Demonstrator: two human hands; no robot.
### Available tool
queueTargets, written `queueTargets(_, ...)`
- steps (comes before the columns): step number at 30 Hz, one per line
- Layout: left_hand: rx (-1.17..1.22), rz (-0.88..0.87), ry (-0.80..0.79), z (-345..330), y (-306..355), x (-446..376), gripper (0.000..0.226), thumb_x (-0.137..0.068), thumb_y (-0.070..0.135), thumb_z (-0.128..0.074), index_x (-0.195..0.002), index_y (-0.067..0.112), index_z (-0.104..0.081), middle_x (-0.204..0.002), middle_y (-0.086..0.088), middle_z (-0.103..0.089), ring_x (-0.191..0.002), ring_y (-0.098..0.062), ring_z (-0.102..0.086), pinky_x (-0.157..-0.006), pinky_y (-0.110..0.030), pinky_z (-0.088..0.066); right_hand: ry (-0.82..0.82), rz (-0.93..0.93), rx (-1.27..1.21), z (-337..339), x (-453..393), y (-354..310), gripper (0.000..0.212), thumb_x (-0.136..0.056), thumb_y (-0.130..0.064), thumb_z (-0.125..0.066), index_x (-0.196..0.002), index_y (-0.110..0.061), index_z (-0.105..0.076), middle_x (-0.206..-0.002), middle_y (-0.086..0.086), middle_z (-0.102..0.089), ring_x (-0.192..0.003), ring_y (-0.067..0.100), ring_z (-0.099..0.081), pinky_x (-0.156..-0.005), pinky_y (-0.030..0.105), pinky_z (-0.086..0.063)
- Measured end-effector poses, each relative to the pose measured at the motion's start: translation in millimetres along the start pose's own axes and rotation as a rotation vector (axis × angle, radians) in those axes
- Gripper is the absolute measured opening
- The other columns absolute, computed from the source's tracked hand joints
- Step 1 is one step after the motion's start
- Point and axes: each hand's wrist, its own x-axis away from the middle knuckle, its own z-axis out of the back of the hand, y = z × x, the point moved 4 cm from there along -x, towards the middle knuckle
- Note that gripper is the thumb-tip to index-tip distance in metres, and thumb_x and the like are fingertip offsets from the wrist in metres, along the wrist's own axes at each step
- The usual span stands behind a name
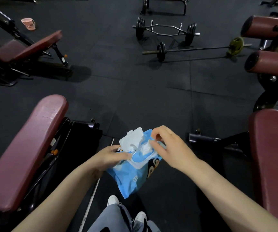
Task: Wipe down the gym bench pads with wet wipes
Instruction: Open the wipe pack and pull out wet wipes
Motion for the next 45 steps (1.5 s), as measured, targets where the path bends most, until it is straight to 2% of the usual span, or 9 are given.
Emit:
queueTargets(3,0.026,0.007,-0.025,0,-4,0,0.059,-0.061,0.025,-0.084,-0.112,-0.001,-0.069,-0.11,-0.021,-0.072,-0.103,-0.037,-0.069,-0.093,-0.044,-0.054,0.005,0.153,0.035,4,7,-1,0.003,-0.095,-0.026,-0.058,-0.095,-0.024,-0.06,-0.1,-0.014,-0.05,-0.094,0.009,-0.053,-0.079,0.031,-0.049)
queueTargets(8,-0.003,0.017,-0.053,-2,-2,3,0.05,-0.069,0.024,-0.08,-0.113,0.001,-0.069,-0.11,-0.018,-0.073,-0.105,-0.038,-0.069,-0.099,-0.048,-0.052,-0.135,0.212,0.203,-5,9,-2,0.01,-0.094,-0.035,-0.056,-0.098,-0.028,-0.062,-0.103,-0.018,-0.051,-0.101,0.004,-0.047,-0.076,0.034,-0.052)
queueTargets(15,-0.056,0.008,-0.022,-1,3,3,0.041,-0.074,0.021,-0.079,-0.111,0.005,-0.07,-0.107,-0.015,-0.074,-0.099,-0.032,-0.072,-0.095,-0.044,-0.055,-0.186,0.306,0.325,-3,6,-13,0.013,-0.099,-0.027,-0.05,-0.087,-0.022,-0.05,-0.091,-0.012,-0.049,-0.087,0.012,-0.048,-0.063,0.03,-0.048)
queueTargets(23,-0.104,-0.011,0.036,-6,11,3,0.021,-0.087,0.013,-0.073,-0.108,0.009,-0.071,-0.1,-0.008,-0.077,-0.093,-0.027,-0.074,-0.089,-0.04,-0.057,-0.202,0.188,0.367,1,6,-15,0.014,-0.102,-0.028,-0.035,-0.091,-0.019,-0.039,-0.095,-0.006,-0.044,-0.064,0.021,-0.047,-0.06,0.04,-0.046)
queueTargets(30,-0.114,-0.01,0.054,-6,12,4,0.025,-0.086,0.016,-0.075,-0.109,0.009,-0.069,-0.098,-0.007,-0.077,-0.09,-0.026,-0.074,-0.086,-0.039,-0.058,-0.012,0.037,0.137,4,3,-6,0.014,-0.1,-0.03,-0.037,-0.091,-0.021,-0.043,-0.095,-0.007,-0.049,-0.073,0.021,-0.055,-0.068,0.044,-0.049)
queueTargets(37,-0.111,-0.065,0.06,-3,18,5,0.034,-0.074,0.02,-0.08,-0.105,0.008,-0.071,-0.097,-0.009,-0.077,-0.09,-0.028,-0.074,-0.083,-0.039,-0.058,0.105,-0.152,-0.215,5,3,0,0.012,-0.095,-0.021,-0.056,-0.085,-0.025,-0.051,-0.089,-0.01,-0.059,-0.082,0.009,-0.057,-0.072,0.028,-0.049)
queueTargets(41,-0.117,-0.07,0.069,0,15,4,0.037,-0.07,0.02,-0.078,-0.103,0.004,-0.071,-0.098,-0.014,-0.076,-0.092,-0.032,-0.073,-0.081,-0.038,-0.057,-0.132,0.062,0.002,4,5,-6,0.013,-0.093,-0.032,-0.06,-0.106,-0.033,-0.058,-0.098,-0.021,-0.056,-0.104,0.003,-0.05,-0.09,0.016,-0.04)
queueTargets(43,-0.118,-0.064,0.068,0,11,2,0.039,-0.066,0.023,-0.076,-0.101,0.006,-0.072,-0.097,-0.013,-0.076,-0.088,-0.029,-0.074,-0.079,-0.037,-0.056,-0.157,0.199,0.175,0,4,-7,0.021,-0.092,-0.038,-0.061,-0.112,-0.031,-0.061,-0.102,-0.02,-0.057,-0.104,0.004,-0.048,-0.095,0.019,-0.037)
queueTargets(45,-0.117,-0.067,0.077,0,10,1,0.037,-0.064,0.023,-0.074,-0.098,0.007,-0.073,-0.092,-0.011,-0.076,-0.08,-0.023,-0.071,-0.073,-0.032,-0.053,-0.119,0.303,0.279,-3,3,-13,0.014,-0.093,-0.035,-0.059,-0.104,-0.029,-0.064,-0.098,-0.017,-0.058,-0.097,0.01,-0.05,-0.091,0.025,-0.04)
